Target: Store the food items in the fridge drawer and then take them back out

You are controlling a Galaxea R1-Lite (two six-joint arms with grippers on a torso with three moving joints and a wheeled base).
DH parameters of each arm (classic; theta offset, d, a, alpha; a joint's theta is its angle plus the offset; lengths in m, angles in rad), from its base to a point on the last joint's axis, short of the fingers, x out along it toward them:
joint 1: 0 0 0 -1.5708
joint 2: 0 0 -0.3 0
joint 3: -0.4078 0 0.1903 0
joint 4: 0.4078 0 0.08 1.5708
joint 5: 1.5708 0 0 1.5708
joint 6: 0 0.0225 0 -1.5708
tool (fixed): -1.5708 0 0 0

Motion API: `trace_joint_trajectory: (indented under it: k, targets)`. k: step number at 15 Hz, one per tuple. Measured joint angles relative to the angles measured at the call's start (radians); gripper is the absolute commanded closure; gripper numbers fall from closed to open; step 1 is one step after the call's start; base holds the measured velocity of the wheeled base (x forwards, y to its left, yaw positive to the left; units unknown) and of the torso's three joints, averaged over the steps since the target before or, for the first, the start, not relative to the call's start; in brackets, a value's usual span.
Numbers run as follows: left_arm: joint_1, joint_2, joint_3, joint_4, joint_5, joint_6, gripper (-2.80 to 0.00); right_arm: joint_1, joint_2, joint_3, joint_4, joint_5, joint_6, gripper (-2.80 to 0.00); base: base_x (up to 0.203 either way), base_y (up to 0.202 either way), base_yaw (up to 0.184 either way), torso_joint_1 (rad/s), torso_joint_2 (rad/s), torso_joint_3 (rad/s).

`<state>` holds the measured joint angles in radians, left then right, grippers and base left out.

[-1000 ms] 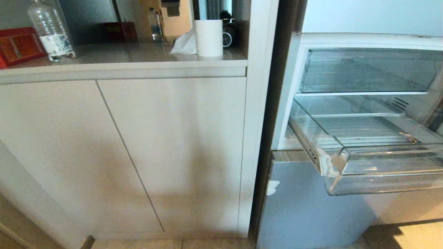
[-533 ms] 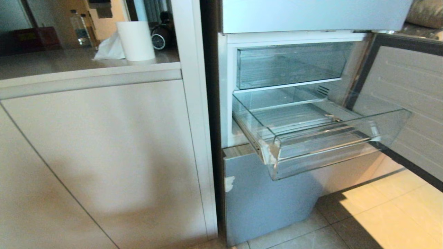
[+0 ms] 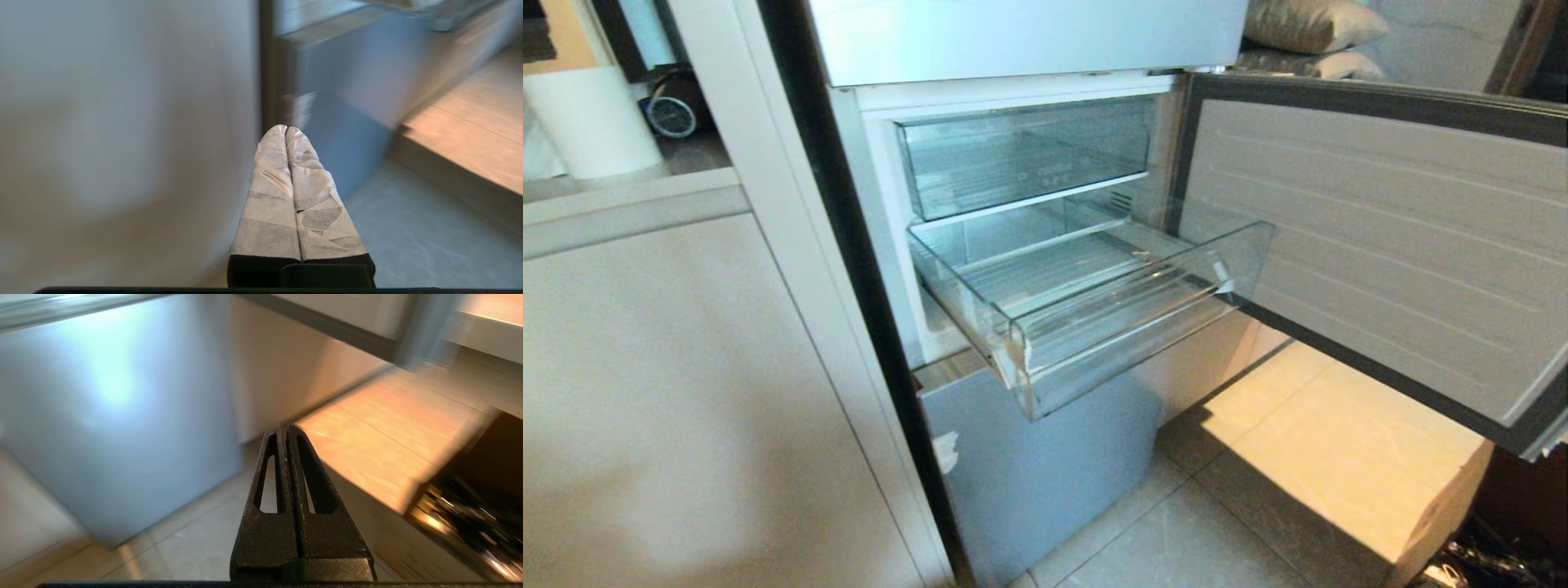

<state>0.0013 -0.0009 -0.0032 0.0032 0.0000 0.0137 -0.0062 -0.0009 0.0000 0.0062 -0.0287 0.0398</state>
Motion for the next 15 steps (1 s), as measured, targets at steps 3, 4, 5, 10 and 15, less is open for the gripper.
trace_joint_trajectory:
  k: [3,4,5,10,15]
  targets:
    - [0.0,0.0,0.0,0.0,0.0,0.0,0.0,0.0,0.0,0.0,0.0,0.0,0.003,0.0,-0.001,0.005,-0.131,0.006,0.0,0.003]
    - [0.0,0.0,0.0,0.0,0.0,0.0,0.0,0.0,0.002,0.0,0.0,0.002,-0.003,0.0,0.0,0.0,0.0,0.0,0.0,0.0]
    - [0.0,0.0,0.0,0.0,0.0,0.0,0.0,0.001,0.007,0.0,0.001,0.003,-0.012,0.0,0.0,0.0,0.0,0.0,0.0,0.0]
    - [0.0,0.0,0.0,0.0,0.0,0.0,0.0,-0.057,0.263,-0.086,-0.078,-0.098,0.066,0.0,0.0,0.0,0.0,0.0,0.0,0.0]
    - [0.0,0.0,0.0,0.0,0.0,0.0,0.0,-0.502,0.716,-0.327,-0.219,-0.116,0.157,-2.8,0.0,0.0,0.0,0.0,0.0,0.0]
